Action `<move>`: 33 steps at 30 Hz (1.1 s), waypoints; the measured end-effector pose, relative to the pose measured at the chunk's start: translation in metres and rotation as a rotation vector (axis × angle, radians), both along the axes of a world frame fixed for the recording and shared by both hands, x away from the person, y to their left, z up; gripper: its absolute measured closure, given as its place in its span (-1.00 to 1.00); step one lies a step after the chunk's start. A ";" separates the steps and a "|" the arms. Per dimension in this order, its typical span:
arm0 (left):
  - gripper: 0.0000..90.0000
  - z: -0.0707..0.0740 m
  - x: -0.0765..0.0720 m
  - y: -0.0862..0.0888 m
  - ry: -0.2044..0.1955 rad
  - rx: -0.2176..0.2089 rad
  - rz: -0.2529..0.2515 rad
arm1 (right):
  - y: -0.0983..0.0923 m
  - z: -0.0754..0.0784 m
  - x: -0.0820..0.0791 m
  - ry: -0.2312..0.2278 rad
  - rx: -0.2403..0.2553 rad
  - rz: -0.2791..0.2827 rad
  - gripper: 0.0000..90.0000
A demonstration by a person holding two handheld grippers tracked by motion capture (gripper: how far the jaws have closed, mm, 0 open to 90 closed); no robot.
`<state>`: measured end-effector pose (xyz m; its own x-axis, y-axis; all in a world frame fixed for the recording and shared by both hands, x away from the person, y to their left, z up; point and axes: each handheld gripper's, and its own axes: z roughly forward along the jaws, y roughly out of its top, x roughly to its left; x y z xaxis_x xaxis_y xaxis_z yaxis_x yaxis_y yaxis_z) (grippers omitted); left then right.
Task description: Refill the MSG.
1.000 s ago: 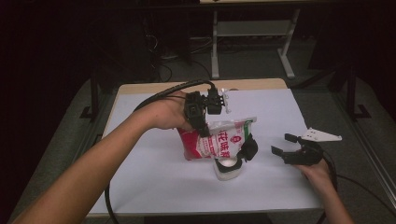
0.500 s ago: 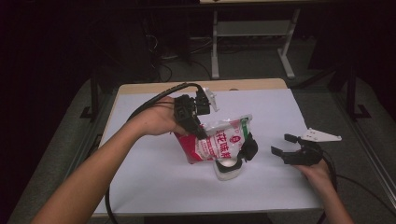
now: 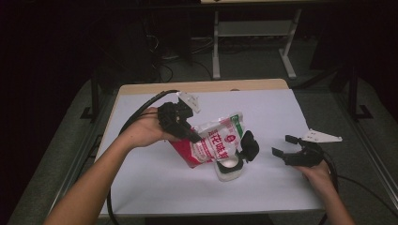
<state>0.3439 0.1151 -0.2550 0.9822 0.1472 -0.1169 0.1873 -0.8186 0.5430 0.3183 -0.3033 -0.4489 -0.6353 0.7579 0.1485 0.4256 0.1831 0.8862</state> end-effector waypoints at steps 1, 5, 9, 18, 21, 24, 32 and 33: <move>0.92 0.000 -0.001 0.004 -0.008 -0.011 0.000 | 0.000 0.000 0.000 0.000 0.001 0.000 -0.69; 0.92 -0.003 -0.002 0.015 -0.014 -0.071 0.018 | 0.001 -0.001 0.000 0.002 0.002 0.000 -0.69; 0.92 -0.010 -0.003 0.024 -0.016 -0.147 0.057 | 0.001 -0.001 0.000 0.007 0.001 -0.001 -0.69; 0.92 -0.023 0.002 0.049 -0.031 -0.294 0.123 | 0.000 -0.002 0.001 0.011 0.000 -0.002 -0.69; 0.92 -0.029 0.004 0.057 -0.036 -0.326 0.145 | 0.000 -0.002 0.001 0.011 -0.001 -0.002 -0.69; 0.92 -0.032 0.005 0.062 -0.041 -0.353 0.161 | 0.000 -0.002 0.001 0.013 -0.001 -0.003 -0.69; 0.92 -0.033 0.011 0.072 -0.060 -0.372 0.200 | 0.001 -0.002 0.001 0.015 -0.002 -0.007 -0.69; 0.92 -0.033 0.012 0.073 -0.060 -0.375 0.207 | 0.001 -0.002 0.001 0.014 -0.003 -0.006 -0.69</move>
